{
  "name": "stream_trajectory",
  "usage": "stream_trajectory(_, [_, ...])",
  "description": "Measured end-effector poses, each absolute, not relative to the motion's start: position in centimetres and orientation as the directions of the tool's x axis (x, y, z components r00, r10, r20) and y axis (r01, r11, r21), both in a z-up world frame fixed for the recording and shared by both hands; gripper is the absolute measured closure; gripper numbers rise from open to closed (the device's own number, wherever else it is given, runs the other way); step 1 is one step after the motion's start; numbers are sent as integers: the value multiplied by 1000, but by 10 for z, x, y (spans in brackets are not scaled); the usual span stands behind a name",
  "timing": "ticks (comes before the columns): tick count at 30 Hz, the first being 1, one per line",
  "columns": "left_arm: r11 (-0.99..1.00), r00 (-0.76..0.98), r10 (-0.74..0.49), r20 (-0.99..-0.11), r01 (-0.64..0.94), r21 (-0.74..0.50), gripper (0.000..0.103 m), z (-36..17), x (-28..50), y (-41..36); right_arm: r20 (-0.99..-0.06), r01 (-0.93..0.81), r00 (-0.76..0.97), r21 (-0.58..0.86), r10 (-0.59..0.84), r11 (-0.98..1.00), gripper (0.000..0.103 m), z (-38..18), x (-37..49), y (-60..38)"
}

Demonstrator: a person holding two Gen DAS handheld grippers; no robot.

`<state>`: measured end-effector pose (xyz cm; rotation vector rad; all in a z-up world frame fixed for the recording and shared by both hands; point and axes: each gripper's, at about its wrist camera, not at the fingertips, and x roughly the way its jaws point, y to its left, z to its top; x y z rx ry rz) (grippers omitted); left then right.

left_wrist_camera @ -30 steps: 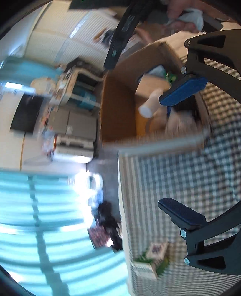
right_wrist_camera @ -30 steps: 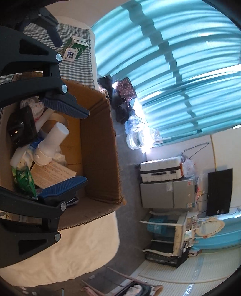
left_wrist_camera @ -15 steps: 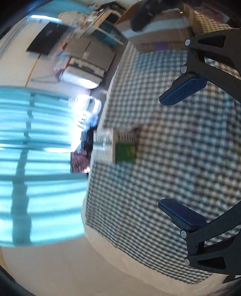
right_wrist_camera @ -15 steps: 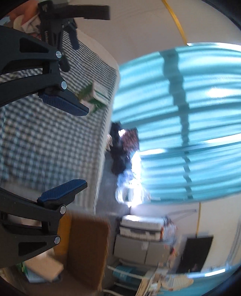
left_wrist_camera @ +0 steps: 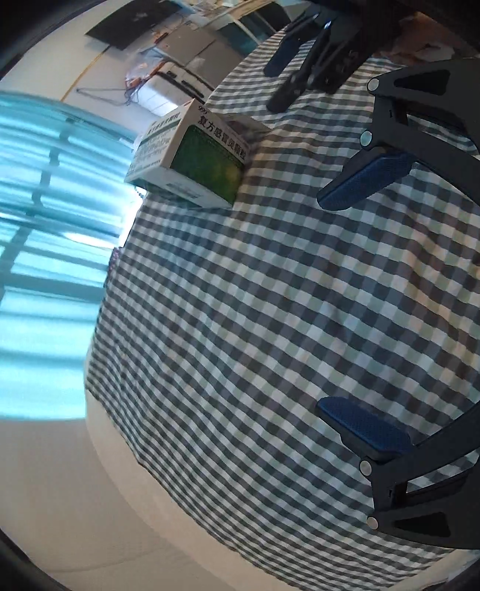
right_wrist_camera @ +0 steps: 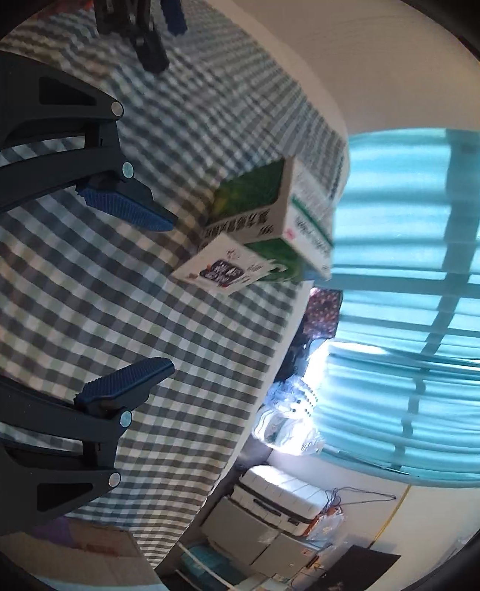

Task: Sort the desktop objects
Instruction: 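Grasp the green medicine box with the left tool while the right tool grasps the white sachet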

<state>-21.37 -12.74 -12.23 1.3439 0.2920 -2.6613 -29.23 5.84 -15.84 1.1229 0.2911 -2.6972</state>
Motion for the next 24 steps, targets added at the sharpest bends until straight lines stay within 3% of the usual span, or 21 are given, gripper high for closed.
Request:
stream_trajectory(6, [-989, -647, -98, -757, 148, 2, 0, -127, -225, -108, -700, 228, -710, -130, -74, -965, 36, -176, -313, 52])
stream_trajectory(9, [-990, -636, -94, -766, 141, 4, 0, -136, -229, -107, -692, 230, -718, -129, -79, -965, 49, -178, -322, 46])
stream_trajectory(10, [-990, -630, -94, -771, 141, 6, 0, -138, -232, -108, -695, 241, -714, -135, -81, -961, 64, -180, -324, 44])
stream_trajectory(11, [-990, -624, -97, -776, 144, 8, 0, -141, -233, -108, -699, 252, -709, -131, -91, -959, 89, -181, -325, 43])
stream_trajectory(12, [-989, -619, -98, -779, 147, 8, 0, -143, -235, -108, -706, 264, -700, -118, -107, -957, 97, -182, -326, 42])
stream_trajectory(18, [-989, -658, -51, -751, 137, -54, 0, -137, -240, -97, -693, 230, -695, 36, -190, -973, 99, -163, -318, 67])
stream_trajectory(24, [-999, -712, 10, -702, 22, -36, 0, -123, -254, -54, -664, 168, -717, 132, -214, -977, 99, -137, -311, 100])
